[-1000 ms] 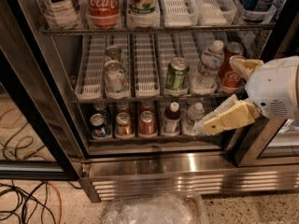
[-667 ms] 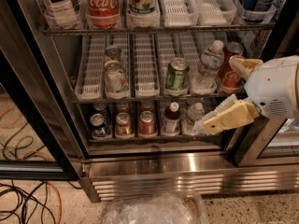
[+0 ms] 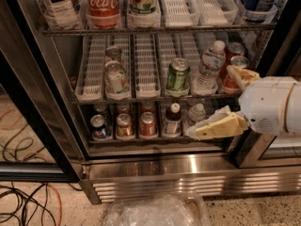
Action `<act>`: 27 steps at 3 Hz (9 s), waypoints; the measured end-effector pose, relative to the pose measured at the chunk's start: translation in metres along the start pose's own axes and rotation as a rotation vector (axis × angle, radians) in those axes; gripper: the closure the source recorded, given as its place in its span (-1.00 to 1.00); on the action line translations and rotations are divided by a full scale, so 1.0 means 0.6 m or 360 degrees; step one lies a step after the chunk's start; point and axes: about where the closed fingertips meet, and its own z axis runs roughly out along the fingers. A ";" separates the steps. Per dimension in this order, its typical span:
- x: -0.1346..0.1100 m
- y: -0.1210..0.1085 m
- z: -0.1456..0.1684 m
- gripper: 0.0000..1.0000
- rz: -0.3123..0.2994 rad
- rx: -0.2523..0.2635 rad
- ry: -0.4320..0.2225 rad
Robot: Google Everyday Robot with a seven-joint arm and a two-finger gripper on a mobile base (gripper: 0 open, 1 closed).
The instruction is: Pick pepsi can from bottom shelf of fridge
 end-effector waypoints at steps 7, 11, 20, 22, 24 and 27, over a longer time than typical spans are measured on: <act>0.119 0.077 0.165 -1.00 0.0585 0.0041 -0.0606; 0.194 0.056 0.157 -1.00 0.0742 0.0442 -0.0721; 0.283 0.145 0.451 -1.00 0.0565 0.0505 -0.0564; 0.290 0.138 0.452 -1.00 0.0521 0.0567 -0.0577; 0.274 0.192 0.493 -1.00 0.0406 0.0236 -0.0628; 0.280 0.244 0.538 -1.00 0.0410 0.0129 -0.0677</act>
Offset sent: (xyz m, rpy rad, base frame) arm 0.0161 0.0251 -0.0753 0.1012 -0.1418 -0.0221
